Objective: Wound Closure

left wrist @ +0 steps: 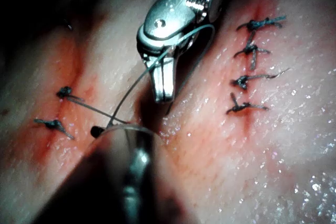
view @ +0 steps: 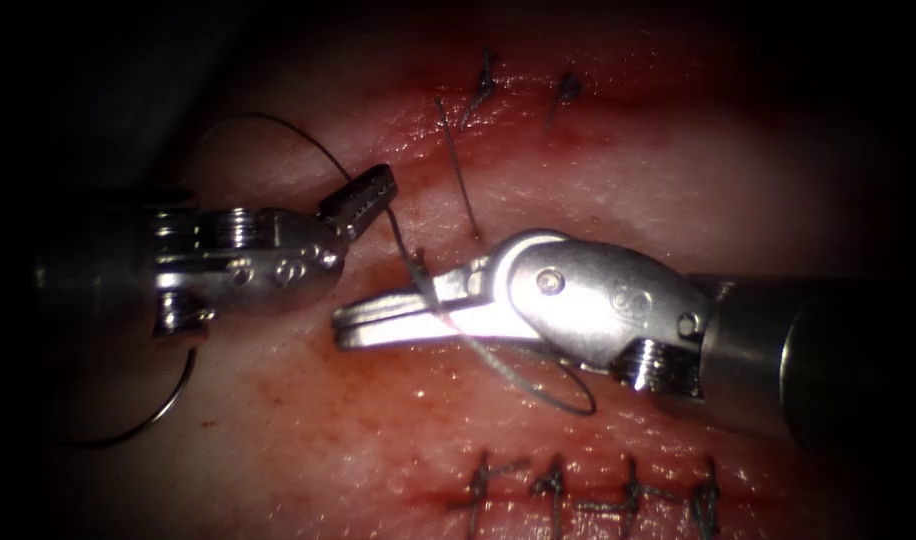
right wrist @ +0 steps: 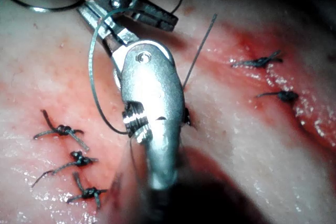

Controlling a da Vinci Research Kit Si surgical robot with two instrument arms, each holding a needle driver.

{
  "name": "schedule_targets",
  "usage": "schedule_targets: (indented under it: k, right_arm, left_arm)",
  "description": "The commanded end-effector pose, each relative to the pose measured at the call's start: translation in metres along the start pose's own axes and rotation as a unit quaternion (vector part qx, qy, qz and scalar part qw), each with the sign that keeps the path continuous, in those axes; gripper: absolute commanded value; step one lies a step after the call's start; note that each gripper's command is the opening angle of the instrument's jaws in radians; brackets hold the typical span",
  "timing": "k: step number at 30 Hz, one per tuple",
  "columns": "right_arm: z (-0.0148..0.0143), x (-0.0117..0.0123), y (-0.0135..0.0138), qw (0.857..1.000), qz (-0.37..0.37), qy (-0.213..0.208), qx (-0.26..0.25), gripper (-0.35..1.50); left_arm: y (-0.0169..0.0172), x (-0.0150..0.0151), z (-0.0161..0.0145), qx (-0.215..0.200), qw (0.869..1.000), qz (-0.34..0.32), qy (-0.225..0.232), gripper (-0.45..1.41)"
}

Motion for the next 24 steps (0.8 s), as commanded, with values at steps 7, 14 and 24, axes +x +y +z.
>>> schedule_targets:
  k: [7, 14, 24]
  right_arm:
    - [0.0012, 0.0014, 0.0008, 0.993, -0.003, 0.047, -0.108, -0.35]
    - [0.0011, 0.0009, 0.0019, 0.982, -0.021, 0.02, -0.188, 0.02]
    - [-0.0004, -0.0008, 0.004, 0.961, -0.046, -0.112, -0.248, 1.31]
  left_arm:
    - [0.0012, 0.0008, 0.0006, 0.001, 1.0, 0.011, -0.002, -0.45]
    - [0.003, 0.0008, 0.0, 0.008, 1.0, 0.017, -0.006, -0.45]
    - [0.0052, 0.0018, -0.002, 0.015, 0.999, 0.023, -0.021, -0.45]
